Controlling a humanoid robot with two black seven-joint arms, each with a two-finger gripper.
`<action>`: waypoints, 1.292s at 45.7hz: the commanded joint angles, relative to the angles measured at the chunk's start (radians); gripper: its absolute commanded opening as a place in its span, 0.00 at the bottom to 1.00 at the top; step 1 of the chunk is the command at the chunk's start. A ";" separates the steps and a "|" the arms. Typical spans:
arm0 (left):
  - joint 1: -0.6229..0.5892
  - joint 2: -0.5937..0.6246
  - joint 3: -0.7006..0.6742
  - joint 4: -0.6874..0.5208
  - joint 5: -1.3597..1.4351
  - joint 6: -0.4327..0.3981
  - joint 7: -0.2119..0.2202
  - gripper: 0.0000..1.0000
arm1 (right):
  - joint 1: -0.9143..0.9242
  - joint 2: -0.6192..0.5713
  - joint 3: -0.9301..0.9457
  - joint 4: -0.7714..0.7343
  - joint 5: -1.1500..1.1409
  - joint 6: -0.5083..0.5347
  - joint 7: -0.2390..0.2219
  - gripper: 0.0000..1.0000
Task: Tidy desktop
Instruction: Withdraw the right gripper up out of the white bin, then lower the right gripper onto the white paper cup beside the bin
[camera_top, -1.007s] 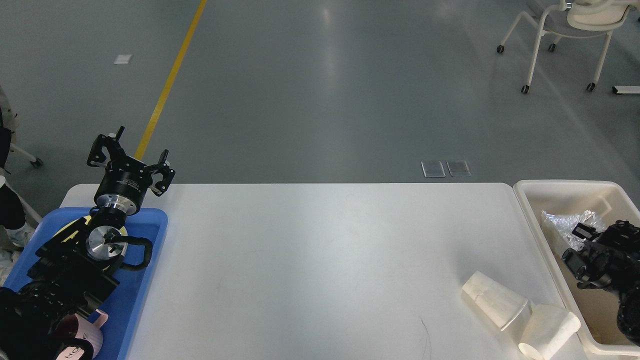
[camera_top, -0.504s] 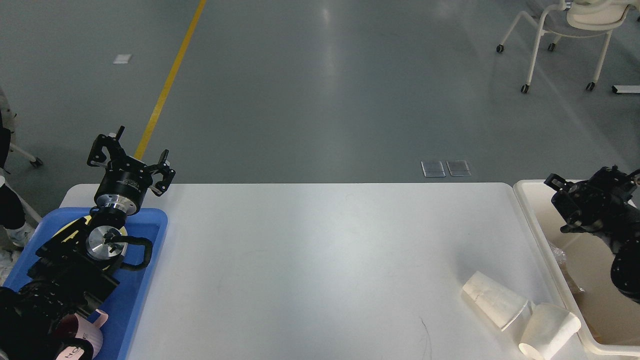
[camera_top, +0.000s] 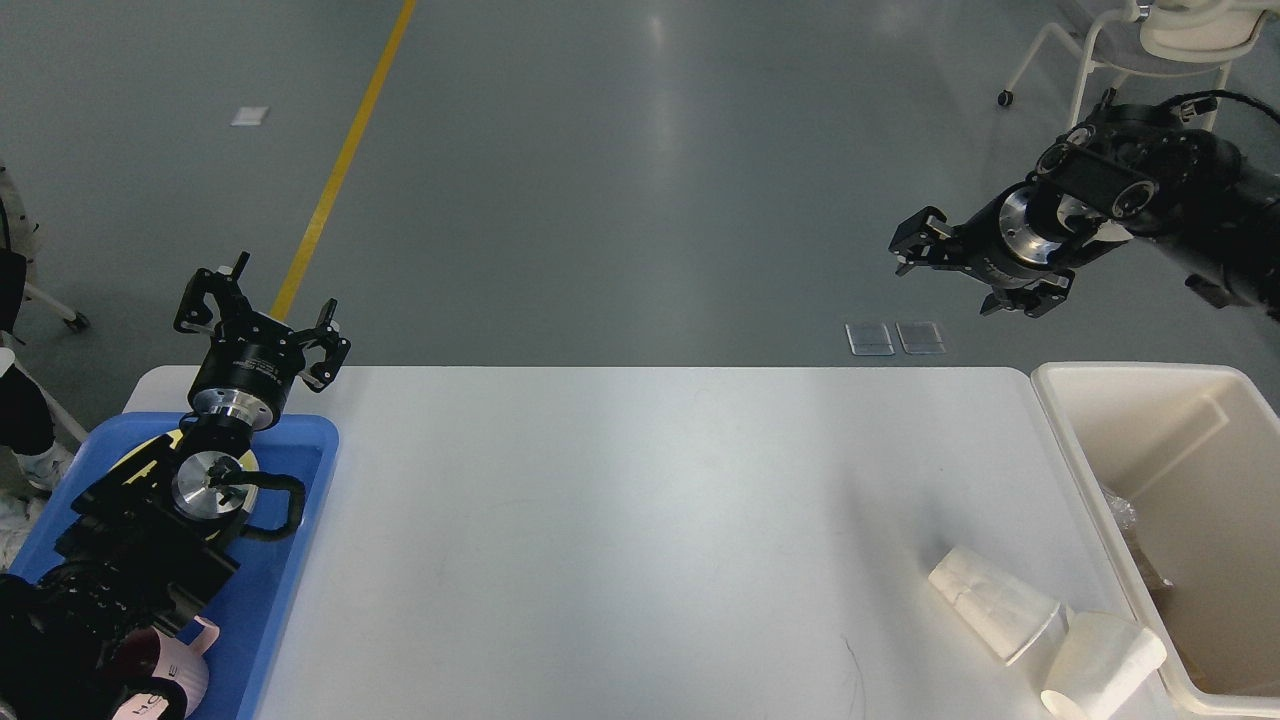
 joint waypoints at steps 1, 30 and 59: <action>0.000 0.000 -0.002 0.000 0.000 0.000 0.000 0.99 | 0.225 -0.030 0.000 0.350 -0.002 -0.008 0.000 1.00; 0.000 0.000 -0.002 0.000 0.000 0.000 -0.002 1.00 | 0.377 -0.040 -0.164 0.892 -0.097 -0.281 -0.003 1.00; 0.000 0.000 -0.002 0.000 0.000 0.000 0.000 1.00 | -0.233 -0.116 -0.237 0.791 -0.792 -0.843 0.170 1.00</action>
